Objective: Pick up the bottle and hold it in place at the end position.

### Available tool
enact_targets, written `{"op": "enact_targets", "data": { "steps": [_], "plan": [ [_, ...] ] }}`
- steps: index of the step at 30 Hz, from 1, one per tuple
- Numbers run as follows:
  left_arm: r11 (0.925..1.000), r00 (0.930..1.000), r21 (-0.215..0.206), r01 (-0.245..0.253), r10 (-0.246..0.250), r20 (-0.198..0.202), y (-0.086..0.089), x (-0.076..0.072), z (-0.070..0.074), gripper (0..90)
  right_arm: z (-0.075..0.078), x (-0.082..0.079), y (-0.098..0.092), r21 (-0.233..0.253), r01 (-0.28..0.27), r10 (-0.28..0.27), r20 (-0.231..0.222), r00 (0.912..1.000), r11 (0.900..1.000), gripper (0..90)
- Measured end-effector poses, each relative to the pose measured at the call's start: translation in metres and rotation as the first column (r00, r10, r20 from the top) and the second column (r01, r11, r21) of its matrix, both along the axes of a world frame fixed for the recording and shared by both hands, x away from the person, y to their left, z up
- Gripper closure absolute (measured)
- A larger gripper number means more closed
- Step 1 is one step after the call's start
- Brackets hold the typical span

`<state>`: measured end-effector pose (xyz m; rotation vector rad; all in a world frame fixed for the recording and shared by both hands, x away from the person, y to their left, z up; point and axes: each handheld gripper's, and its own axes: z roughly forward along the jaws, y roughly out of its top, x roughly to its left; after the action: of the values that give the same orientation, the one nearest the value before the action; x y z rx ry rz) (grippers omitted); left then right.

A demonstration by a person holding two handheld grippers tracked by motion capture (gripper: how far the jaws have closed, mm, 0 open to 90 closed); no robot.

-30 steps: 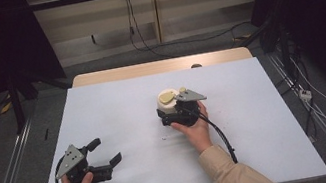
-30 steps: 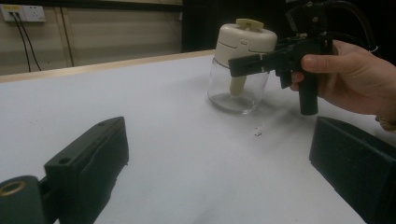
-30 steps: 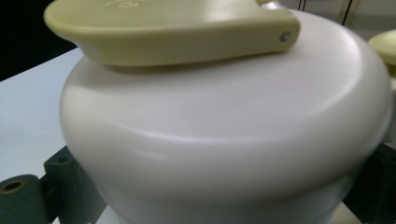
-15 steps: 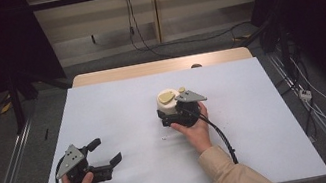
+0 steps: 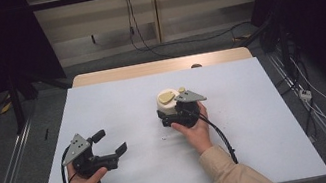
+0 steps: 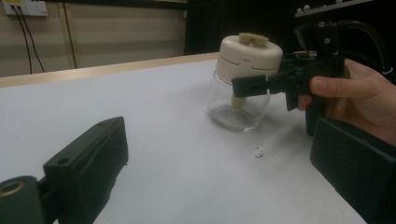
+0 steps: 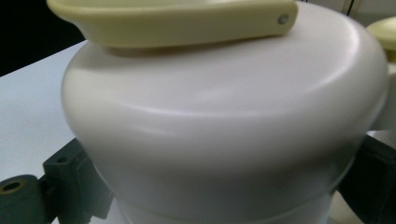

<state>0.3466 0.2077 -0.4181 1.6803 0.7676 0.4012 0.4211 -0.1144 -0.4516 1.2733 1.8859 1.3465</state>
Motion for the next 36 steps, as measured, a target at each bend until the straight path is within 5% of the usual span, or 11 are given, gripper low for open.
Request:
{"op": "enact_targets", "data": {
  "steps": [17, 36],
  "plan": [
    [0.9989, 0.9987, 0.038, 0.027, -0.026, -0.045, -0.023, 0.018, 0.007, 4.2, 0.0, 0.001, -0.001, -0.011, -0.015, 0.015, -0.002, 0.9999, 1.0, 4.7],
    [0.9974, 0.9972, 0.036, 0.063, -0.062, -0.041, -0.052, 0.038, 0.013, 6.5, 0.0, 0.004, -0.003, -0.004, -0.035, 0.035, -0.023, 0.9991, 0.999, 4.4]
  ]
}}
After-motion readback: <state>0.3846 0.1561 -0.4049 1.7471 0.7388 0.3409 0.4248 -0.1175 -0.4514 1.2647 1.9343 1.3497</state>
